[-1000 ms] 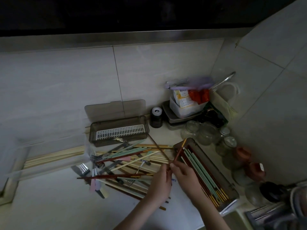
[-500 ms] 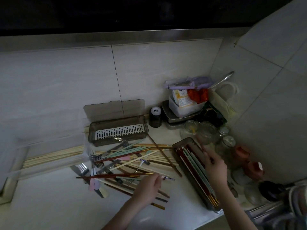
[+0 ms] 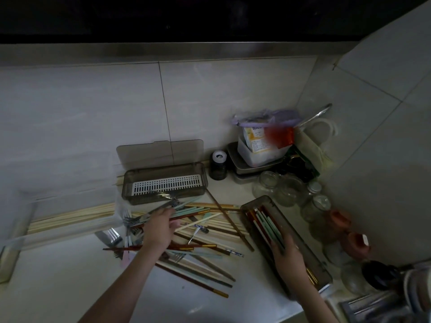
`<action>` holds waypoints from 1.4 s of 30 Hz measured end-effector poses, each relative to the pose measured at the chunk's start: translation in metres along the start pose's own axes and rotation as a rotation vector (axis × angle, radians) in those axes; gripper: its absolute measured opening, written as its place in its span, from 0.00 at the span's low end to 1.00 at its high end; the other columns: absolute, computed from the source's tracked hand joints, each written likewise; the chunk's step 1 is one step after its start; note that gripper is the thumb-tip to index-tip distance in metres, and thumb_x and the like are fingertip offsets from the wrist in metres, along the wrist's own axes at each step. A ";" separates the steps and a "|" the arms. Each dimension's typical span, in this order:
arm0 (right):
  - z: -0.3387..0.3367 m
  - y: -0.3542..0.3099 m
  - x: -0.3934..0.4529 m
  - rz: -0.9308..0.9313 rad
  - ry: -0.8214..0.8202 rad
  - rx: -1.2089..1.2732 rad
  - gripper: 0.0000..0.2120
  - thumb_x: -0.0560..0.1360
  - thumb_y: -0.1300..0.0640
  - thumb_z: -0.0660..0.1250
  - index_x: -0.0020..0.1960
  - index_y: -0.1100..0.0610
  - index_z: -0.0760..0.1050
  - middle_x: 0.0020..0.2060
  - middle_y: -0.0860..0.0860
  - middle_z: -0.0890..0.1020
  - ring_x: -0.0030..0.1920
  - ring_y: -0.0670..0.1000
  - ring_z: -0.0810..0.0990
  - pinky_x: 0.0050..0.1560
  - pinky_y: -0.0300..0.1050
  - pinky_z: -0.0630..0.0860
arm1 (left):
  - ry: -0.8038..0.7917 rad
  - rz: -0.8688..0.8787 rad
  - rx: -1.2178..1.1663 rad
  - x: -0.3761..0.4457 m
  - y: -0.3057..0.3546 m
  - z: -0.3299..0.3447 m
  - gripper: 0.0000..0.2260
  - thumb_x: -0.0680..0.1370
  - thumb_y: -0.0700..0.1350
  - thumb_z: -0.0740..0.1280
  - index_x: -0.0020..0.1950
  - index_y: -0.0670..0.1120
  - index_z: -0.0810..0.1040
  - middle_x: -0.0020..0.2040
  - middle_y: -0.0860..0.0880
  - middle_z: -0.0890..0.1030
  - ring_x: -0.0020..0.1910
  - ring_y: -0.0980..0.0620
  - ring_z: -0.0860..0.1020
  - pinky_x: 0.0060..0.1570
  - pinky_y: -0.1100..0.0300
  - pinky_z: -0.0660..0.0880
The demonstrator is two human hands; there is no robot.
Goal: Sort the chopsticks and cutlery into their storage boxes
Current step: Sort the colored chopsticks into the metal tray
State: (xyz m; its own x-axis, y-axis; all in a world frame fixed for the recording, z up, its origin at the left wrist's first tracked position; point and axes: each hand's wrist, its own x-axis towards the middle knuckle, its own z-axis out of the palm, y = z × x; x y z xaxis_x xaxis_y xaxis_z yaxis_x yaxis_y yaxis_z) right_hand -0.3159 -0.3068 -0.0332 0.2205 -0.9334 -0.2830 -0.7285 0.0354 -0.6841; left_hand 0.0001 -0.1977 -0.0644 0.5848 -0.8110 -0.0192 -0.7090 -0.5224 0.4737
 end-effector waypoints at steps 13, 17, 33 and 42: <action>0.002 -0.004 -0.013 -0.029 -0.025 0.001 0.19 0.80 0.53 0.60 0.69 0.55 0.65 0.66 0.56 0.73 0.63 0.55 0.73 0.63 0.46 0.68 | -0.237 -0.001 0.086 0.019 -0.013 -0.003 0.13 0.74 0.54 0.69 0.47 0.49 0.69 0.44 0.50 0.78 0.44 0.49 0.77 0.42 0.58 0.73; 0.003 -0.008 -0.016 -0.046 -0.018 0.013 0.19 0.80 0.54 0.59 0.69 0.56 0.65 0.64 0.56 0.74 0.63 0.55 0.74 0.62 0.48 0.70 | -0.213 -0.019 -0.055 0.017 -0.010 -0.008 0.10 0.75 0.51 0.70 0.49 0.45 0.79 0.41 0.50 0.78 0.40 0.52 0.75 0.38 0.60 0.66; 0.034 -0.097 -0.045 -0.096 -0.251 0.565 0.07 0.78 0.60 0.62 0.54 0.57 0.78 0.45 0.54 0.84 0.45 0.50 0.84 0.48 0.46 0.81 | -0.148 0.025 -0.614 -0.065 0.132 -0.024 0.09 0.80 0.42 0.61 0.43 0.52 0.77 0.36 0.52 0.80 0.34 0.60 0.79 0.32 0.68 0.74; 0.025 -0.100 -0.043 0.208 -0.057 0.897 0.13 0.82 0.56 0.55 0.47 0.63 0.73 0.37 0.61 0.82 0.37 0.58 0.83 0.39 0.51 0.82 | -0.170 -0.142 -0.739 -0.081 0.134 -0.008 0.10 0.81 0.45 0.61 0.44 0.45 0.79 0.30 0.49 0.77 0.25 0.58 0.74 0.27 0.67 0.67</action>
State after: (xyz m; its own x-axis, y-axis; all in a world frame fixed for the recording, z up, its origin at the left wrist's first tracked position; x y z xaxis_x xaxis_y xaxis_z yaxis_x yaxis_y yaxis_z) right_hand -0.2360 -0.2618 0.0307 0.1905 -0.8593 -0.4747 0.0136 0.4858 -0.8740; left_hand -0.1393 -0.1996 0.0082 0.5393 -0.8099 -0.2305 -0.1493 -0.3614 0.9204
